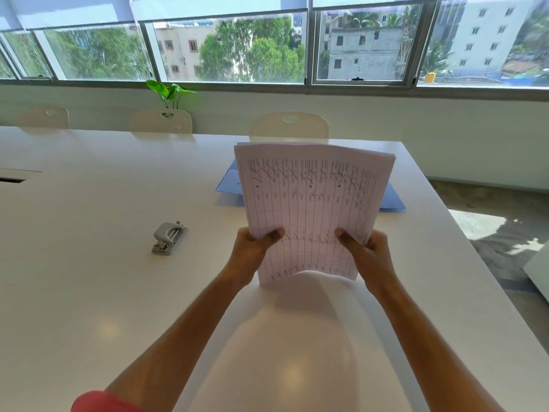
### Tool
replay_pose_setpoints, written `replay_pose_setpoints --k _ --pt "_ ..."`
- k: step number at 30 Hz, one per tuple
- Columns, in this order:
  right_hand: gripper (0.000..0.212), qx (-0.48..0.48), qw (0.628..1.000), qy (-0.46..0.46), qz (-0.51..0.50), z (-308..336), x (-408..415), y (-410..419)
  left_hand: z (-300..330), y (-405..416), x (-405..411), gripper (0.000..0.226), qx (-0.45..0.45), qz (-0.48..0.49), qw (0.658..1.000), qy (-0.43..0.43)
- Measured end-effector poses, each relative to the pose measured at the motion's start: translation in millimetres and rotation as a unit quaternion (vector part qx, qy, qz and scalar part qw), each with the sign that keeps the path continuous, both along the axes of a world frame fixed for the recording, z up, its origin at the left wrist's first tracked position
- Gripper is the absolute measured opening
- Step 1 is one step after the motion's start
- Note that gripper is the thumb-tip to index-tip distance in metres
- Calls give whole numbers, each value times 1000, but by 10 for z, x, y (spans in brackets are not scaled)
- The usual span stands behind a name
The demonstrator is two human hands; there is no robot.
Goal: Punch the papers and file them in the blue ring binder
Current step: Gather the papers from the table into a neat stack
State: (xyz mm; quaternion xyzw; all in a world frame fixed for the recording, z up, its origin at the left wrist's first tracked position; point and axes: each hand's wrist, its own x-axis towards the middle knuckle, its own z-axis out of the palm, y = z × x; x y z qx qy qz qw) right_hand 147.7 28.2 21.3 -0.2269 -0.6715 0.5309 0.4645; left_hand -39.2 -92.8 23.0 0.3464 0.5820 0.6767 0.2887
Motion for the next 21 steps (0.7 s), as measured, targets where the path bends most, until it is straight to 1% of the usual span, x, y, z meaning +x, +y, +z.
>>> replay_pose_setpoints --k 3,5,7,10,13,15,18,21 --pt "13 -4 1000 29 -3 50 41 8 23 -3 2 20 4 2 1000 0" --pt "18 6 999 45 2 108 56 15 29 -7 14 21 10 -1 1000 -9" --pt "24 12 999 36 2 118 49 25 22 -6 22 23 12 -5 1000 -12" --pt "19 -1 999 38 2 64 42 26 -10 -11 36 21 10 -13 1000 -14" --pt "8 -13 998 69 1 44 38 10 -45 -31 46 18 9 -4 1000 -3" --pt "12 -12 997 82 3 36 20 4 -40 -32 56 18 6 1 1000 13" --pt "18 -21 998 66 -3 14 -8 -3 -21 -18 75 17 -2 8 1000 19" --pt "16 -17 998 46 -26 34 0 -4 13 -17 103 16 0 11 1000 17"
